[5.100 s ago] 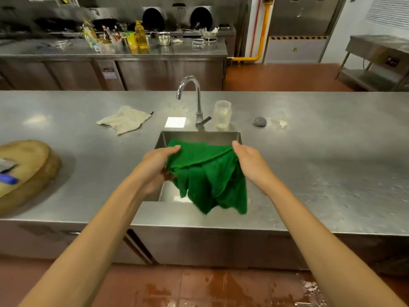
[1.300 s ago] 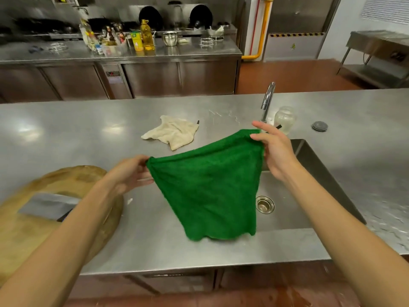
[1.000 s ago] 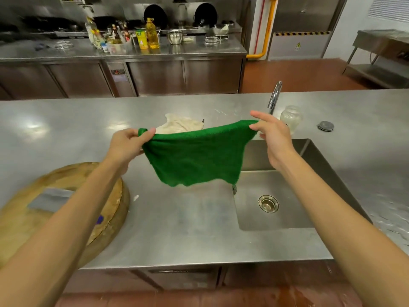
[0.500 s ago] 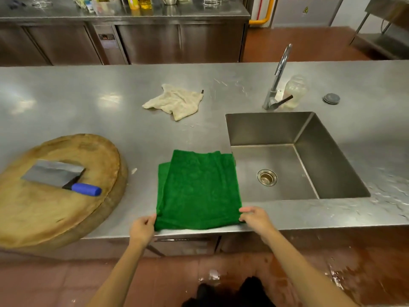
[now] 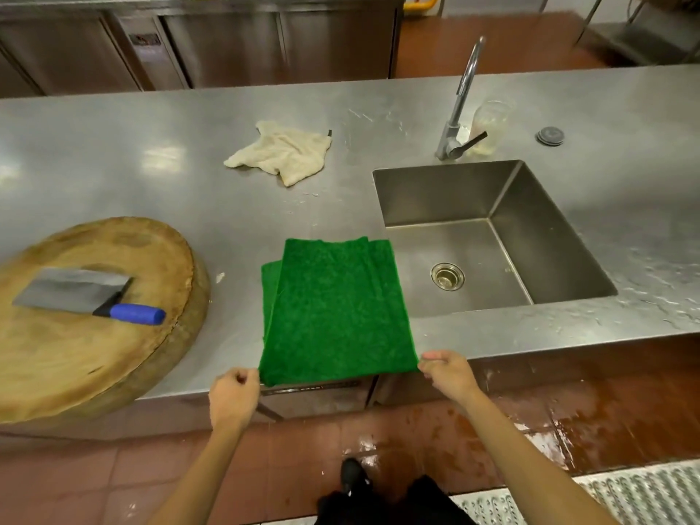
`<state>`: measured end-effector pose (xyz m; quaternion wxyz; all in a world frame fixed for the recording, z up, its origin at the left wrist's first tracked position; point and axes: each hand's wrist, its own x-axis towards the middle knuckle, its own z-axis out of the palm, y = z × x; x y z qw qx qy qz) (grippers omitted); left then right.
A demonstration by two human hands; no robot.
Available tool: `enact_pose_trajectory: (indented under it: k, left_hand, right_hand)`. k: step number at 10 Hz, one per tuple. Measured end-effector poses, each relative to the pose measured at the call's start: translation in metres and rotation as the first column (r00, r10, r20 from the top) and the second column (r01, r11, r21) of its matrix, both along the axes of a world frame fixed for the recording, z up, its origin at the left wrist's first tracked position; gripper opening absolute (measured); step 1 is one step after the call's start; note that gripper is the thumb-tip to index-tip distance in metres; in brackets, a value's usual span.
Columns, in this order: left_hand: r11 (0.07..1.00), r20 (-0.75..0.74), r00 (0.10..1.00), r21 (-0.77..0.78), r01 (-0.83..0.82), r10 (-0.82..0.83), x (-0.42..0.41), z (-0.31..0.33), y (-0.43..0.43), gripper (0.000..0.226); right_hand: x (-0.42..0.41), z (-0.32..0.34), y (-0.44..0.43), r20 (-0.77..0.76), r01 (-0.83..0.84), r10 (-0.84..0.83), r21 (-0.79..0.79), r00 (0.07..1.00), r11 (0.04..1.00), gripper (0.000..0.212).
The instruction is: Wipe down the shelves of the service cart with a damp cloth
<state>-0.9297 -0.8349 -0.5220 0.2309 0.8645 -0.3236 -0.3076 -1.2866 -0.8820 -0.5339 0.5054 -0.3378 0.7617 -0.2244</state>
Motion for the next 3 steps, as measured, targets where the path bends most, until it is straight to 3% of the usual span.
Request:
enact_pose_trajectory:
  k: [1, 3]
  left_hand:
    - [0.995, -0.075, 0.994, -0.054, -0.087, 0.083, -0.011, 0.022, -0.008, 0.019]
    - [0.956, -0.199, 0.978, -0.294, -0.001, -0.060, -0.057, 0.055, -0.041, 0.023]
  right_hand:
    - [0.003, 0.021, 0.008, 0.054, 0.024, -0.020, -0.085, 0.998, 0.996, 0.014]
    - [-0.003, 0.083, 0.027, 0.365, 0.198, -0.082, -0.292, 0.927, 0.936, 0.011]
